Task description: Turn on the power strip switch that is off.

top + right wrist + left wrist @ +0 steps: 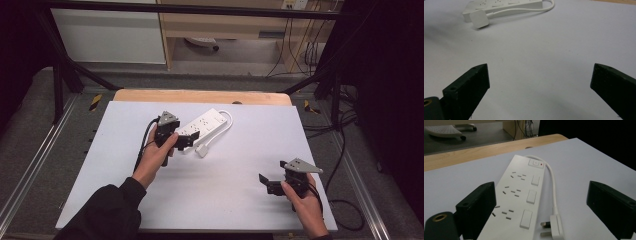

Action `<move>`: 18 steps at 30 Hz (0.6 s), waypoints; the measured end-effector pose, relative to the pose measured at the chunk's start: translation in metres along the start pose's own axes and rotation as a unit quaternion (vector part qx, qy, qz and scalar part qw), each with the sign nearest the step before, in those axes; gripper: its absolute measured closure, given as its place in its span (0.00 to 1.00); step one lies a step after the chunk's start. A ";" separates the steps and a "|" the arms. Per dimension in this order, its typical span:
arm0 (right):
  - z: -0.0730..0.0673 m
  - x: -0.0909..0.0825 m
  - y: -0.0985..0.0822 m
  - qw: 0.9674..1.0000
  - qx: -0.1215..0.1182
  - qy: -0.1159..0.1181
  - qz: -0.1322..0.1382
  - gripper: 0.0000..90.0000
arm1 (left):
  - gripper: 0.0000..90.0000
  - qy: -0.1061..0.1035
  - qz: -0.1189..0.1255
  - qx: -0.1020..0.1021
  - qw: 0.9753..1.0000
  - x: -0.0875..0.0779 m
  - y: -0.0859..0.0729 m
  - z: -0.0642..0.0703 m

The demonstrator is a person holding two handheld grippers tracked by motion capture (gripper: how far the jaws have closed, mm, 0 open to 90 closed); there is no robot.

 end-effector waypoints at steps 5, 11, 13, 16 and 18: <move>-0.001 0.000 0.000 1.000 -0.001 -0.001 -0.001 0.03 | 0.08 0.000 0.002 0.001 1.000 -0.014 -0.003 -0.004; 0.000 0.001 0.000 1.000 0.000 -0.001 -0.002 0.03 | 0.08 0.005 0.004 0.004 1.000 -0.032 -0.007 -0.010; 0.000 0.001 0.000 1.000 0.000 -0.002 -0.003 0.03 | 0.08 0.008 0.004 0.002 1.000 -0.039 -0.010 -0.012; 0.000 0.002 0.000 1.000 -0.002 -0.002 -0.003 0.03 | 0.08 0.009 0.004 -0.002 1.000 -0.047 -0.017 -0.016; 0.000 0.002 0.000 1.000 -0.002 -0.002 -0.005 0.03 | 0.08 0.007 0.008 -0.006 1.000 -0.054 -0.022 -0.020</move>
Point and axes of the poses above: each handheld gripper's, and its own axes: x roughly forward along the jaws, y roughly out of its top, z roughly to its right, the point moved 4 cm from there along x, roughly forward along the jaws, and after that the axes turned 11 degrees about -z, right-handed, at the moved point
